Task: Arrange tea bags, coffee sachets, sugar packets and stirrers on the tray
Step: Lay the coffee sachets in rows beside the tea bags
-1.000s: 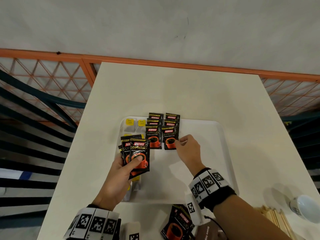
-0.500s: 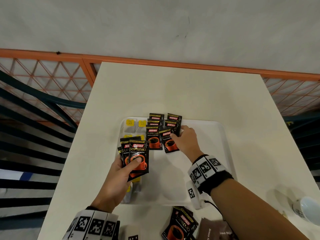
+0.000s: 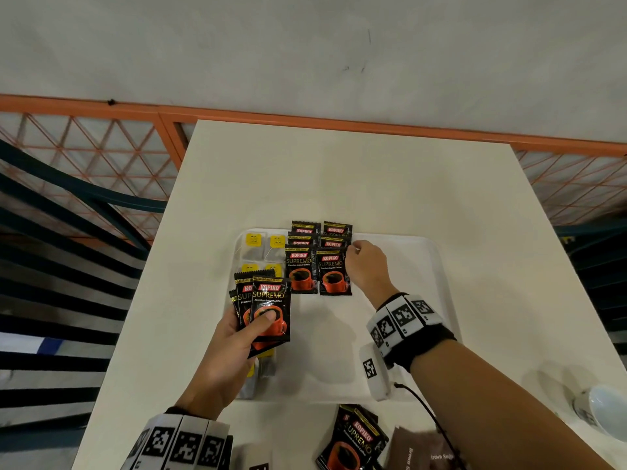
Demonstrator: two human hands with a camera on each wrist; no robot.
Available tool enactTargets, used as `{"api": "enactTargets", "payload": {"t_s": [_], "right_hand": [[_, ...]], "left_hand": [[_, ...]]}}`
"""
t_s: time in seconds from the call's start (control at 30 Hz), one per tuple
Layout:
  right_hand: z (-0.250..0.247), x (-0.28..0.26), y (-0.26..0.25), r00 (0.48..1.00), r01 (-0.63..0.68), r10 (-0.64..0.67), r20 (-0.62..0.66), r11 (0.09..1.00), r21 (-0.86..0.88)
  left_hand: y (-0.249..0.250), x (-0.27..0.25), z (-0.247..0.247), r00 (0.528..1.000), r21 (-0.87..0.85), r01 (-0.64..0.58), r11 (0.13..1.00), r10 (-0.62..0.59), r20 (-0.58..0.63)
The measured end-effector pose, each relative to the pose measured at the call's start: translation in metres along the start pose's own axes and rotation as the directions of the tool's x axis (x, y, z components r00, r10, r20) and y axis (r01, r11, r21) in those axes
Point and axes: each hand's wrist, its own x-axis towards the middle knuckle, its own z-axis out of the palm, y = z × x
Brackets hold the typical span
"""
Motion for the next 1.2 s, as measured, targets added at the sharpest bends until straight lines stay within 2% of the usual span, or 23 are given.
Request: {"api": "enactTargets", "payload": {"t_s": [0.3, 0.4, 0.5, 0.63, 0.73, 0.9, 1.03, 1.2], "right_hand": [[-0.001, -0.006, 0.002, 0.998, -0.052, 0.053, -0.027, 0.998, 0.046], [-0.004, -0.024, 0.004, 0.999, -0.002, 0.008, -0.054, 0.994, 0.114], [-0.001, -0.056, -0.002, 0.986, 0.113, -0.134, 0.103, 0.975, 0.193], [0.000, -0.095, -0.014, 0.889, 0.087, -0.242, 0.390, 0.923, 0.375], [0.004, -0.104, -0.014, 0.878, 0.032, -0.255, 0.405, 0.876, 0.482], [0.011, -0.103, -0.005, 0.889, -0.050, -0.208, 0.408, 0.842, 0.537], [0.012, -0.097, 0.001, 0.896, -0.151, -0.128, 0.425, 0.813, 0.562], [0.018, -0.082, 0.006, 0.951, -0.228, 0.054, 0.304, 0.786, 0.575]], "left_hand": [[0.001, 0.000, 0.000, 1.000, -0.021, -0.020, 1.000, 0.020, 0.000], [0.001, 0.003, 0.002, 1.000, -0.043, -0.023, 0.999, 0.023, -0.002], [0.003, 0.003, 0.008, 0.999, -0.043, -0.034, 0.998, 0.035, 0.033], [0.006, 0.002, 0.016, 0.995, -0.021, -0.079, 0.997, 0.080, 0.055], [0.007, -0.002, 0.018, 0.994, -0.037, -0.084, 0.996, 0.086, 0.067], [0.006, -0.006, 0.010, 0.995, -0.068, -0.023, 0.997, 0.029, 0.092], [0.004, -0.007, 0.003, 0.999, -0.064, -0.023, 0.998, 0.025, 0.024], [0.005, -0.005, -0.009, 0.998, -0.079, -0.021, 0.997, 0.017, -0.053]]}}
